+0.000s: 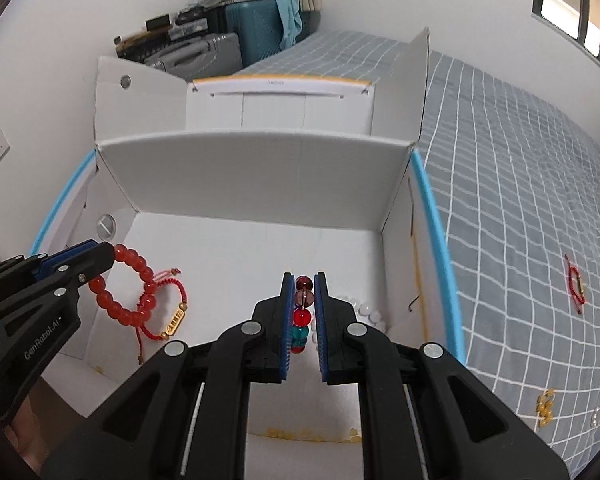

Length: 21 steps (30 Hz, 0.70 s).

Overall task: Organize jewelry
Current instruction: 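Carry both bead bracelets over the white box and lower them inside, then open both tools to release the bead bracelets into the box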

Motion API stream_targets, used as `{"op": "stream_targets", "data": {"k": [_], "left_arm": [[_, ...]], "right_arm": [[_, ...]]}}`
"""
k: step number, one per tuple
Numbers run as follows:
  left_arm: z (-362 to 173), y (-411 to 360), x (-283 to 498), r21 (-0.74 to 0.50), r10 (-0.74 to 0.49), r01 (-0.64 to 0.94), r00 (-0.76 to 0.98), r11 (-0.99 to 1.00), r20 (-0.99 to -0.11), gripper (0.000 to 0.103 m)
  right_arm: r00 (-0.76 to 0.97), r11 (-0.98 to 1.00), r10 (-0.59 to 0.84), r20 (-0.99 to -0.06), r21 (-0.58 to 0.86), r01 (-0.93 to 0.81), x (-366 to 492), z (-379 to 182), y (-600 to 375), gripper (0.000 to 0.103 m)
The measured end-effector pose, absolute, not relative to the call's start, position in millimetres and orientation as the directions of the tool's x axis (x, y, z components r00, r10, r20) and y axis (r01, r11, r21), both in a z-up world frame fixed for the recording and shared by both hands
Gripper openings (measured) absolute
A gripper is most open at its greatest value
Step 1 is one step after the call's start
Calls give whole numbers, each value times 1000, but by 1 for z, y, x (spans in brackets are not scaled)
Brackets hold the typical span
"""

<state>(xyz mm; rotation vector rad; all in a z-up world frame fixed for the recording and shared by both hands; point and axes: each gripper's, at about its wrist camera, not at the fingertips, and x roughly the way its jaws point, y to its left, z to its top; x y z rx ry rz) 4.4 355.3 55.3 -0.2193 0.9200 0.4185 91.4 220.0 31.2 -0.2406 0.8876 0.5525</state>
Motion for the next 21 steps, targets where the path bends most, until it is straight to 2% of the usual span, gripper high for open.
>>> {"op": "stream_targets", "data": {"k": [10, 21], "left_arm": [[36, 358, 8, 20, 253, -436, 483, 900, -839, 13], [40, 360, 11, 26, 266, -446, 484, 895, -834, 15]], "right_arm": [[479, 842, 313, -820, 6, -540, 96, 13, 227, 9], [488, 840, 310, -816, -5, -542, 96, 16, 229, 11]]}}
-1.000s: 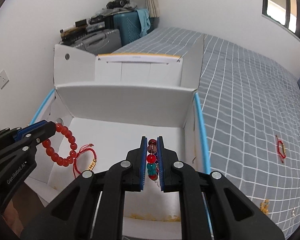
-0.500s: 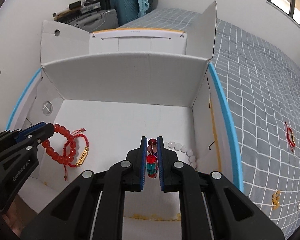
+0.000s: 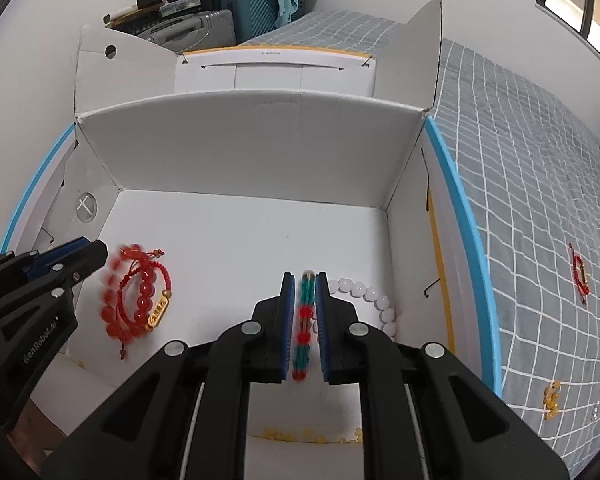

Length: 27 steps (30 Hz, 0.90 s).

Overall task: Organize jewelry
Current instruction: 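Open both tools to release the bead bracelets into the box, then move both tools back over the bed toward the remaining bracelets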

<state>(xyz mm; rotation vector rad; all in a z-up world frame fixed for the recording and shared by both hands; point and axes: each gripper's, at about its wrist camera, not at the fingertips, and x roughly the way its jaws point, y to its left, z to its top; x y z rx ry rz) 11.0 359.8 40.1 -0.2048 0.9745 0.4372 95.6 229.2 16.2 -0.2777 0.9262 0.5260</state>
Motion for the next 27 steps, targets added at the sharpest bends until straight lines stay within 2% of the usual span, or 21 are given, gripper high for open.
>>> {"op": "stream_targets", "data": {"k": [1, 2, 4, 5, 7, 8, 10, 13, 16, 19, 20, 27], "left_arm": [[42, 360, 10, 25, 266, -446, 487, 895, -832, 16], [43, 360, 9, 21, 266, -448, 491, 894, -829, 22], [47, 360, 7, 15, 271, -457, 500, 889, -823, 35], [49, 360, 6, 14, 276, -461, 506, 887, -817, 41], [53, 359, 5, 17, 286, -466, 514, 885, -809, 45], [56, 358, 4, 17, 290, -468, 519, 883, -804, 50], [60, 356, 3, 14, 294, -470, 528, 882, -797, 58], [66, 354, 4, 8, 295, -471, 540, 882, -788, 62], [73, 346, 4, 2, 297, -466, 560, 885, -773, 73], [77, 337, 6, 4, 292, -451, 570, 893, -768, 80], [78, 334, 7, 6, 294, -449, 575, 894, -763, 85], [86, 312, 13, -1, 294, -433, 613, 901, -733, 96]], "right_arm": [[489, 840, 313, -814, -2, -542, 95, 18, 228, 11], [492, 840, 316, -811, -1, -542, 95, 20, 227, 13], [502, 841, 325, -801, 3, -541, 94, 24, 224, 40], [517, 844, 328, -791, -1, -537, 93, 28, 222, 44], [531, 847, 330, -780, -3, -532, 93, 32, 218, 46], [532, 847, 336, -777, 3, -531, 93, 35, 216, 49], [542, 851, 348, -765, 14, -525, 94, 41, 210, 63], [561, 857, 357, -747, 24, -514, 94, 50, 199, 70], [579, 864, 364, -729, 32, -503, 94, 58, 187, 80], [602, 875, 356, -715, 29, -484, 95, 64, 176, 86], [608, 878, 354, -710, 27, -479, 96, 65, 171, 87], [637, 897, 322, -701, 10, -443, 102, 67, 138, 95]]}}
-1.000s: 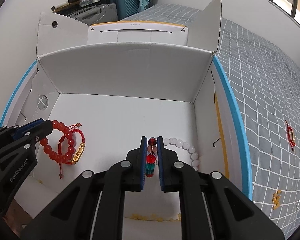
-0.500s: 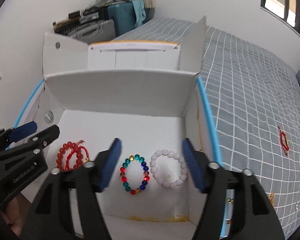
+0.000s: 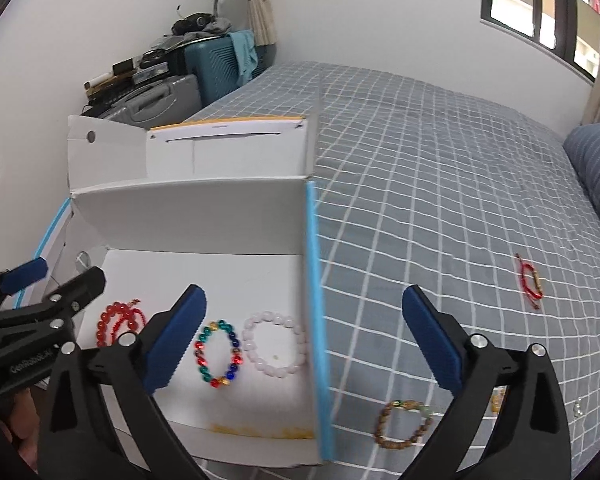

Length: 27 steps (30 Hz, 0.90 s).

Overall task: Organize jewelry
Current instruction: 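Move both tools back over the bed toward the remaining bracelets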

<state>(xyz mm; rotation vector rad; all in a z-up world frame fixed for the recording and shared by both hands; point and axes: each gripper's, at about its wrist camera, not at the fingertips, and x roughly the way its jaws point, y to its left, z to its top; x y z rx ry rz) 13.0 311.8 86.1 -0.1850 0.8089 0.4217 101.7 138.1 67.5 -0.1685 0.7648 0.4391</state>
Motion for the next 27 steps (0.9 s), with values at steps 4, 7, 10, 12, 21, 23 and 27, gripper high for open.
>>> {"op": "stream_targets", "data": {"k": [4, 7, 10, 12, 21, 23, 27], "left_arm": [[87, 292, 21, -6, 279, -407, 636, 913, -719, 97], [89, 274, 26, -2, 266, -383, 647, 924, -714, 97], [90, 256, 32, -10, 245, -356, 662, 934, -708, 97], [90, 243, 37, -11, 230, -336, 669, 942, -707, 97], [94, 173, 53, -1, 162, -226, 700, 974, -695, 97], [94, 158, 56, -1, 146, -205, 703, 979, -696, 97], [90, 128, 62, 9, 119, -158, 703, 987, -701, 97]], "right_arm": [[655, 916, 290, -698, 3, -402, 108, 66, 110, 95], [666, 926, 275, -693, 6, -377, 111, 66, 89, 95], [673, 936, 264, -691, 16, -351, 115, 65, 64, 95], [679, 944, 252, -690, 19, -331, 119, 64, 48, 95], [687, 968, 205, -697, 38, -250, 131, 63, -26, 95], [689, 972, 190, -699, 35, -233, 132, 63, -40, 95], [693, 981, 154, -704, 25, -193, 133, 60, -75, 95]]}}
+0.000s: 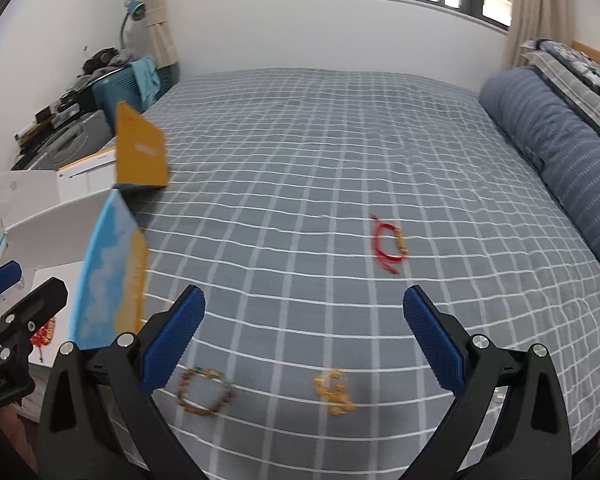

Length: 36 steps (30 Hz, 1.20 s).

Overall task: Organize jewelry
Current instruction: 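Move both tools back over the bed toward the remaining bracelets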

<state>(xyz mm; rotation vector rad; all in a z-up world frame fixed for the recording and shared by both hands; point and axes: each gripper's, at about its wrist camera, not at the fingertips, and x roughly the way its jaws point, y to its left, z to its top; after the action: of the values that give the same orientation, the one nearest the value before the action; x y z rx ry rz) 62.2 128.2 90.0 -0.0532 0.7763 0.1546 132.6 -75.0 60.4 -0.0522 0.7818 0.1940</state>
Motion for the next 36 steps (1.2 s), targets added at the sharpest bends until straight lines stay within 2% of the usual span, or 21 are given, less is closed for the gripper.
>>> {"op": "stream_targets", "data": {"k": [16, 28, 32, 36], "left_arm": [[46, 42, 81, 12, 16, -10, 645, 1000, -764, 97], [-17, 26, 93, 51, 43, -2, 554, 999, -831, 97], [-33, 34, 94, 34, 42, -25, 527, 999, -849, 97], [-42, 39, 97, 27, 41, -35, 513, 999, -858, 97]], "right_arm": [[642, 999, 17, -766, -17, -48, 126, 21, -189, 95], [526, 1000, -24, -850, -31, -4, 134, -32, -241, 95], [498, 1000, -20, -867, -18, 9, 138, -45, -249, 91], [453, 1000, -9, -891, -1, 18, 142, -61, -256, 78]]}}
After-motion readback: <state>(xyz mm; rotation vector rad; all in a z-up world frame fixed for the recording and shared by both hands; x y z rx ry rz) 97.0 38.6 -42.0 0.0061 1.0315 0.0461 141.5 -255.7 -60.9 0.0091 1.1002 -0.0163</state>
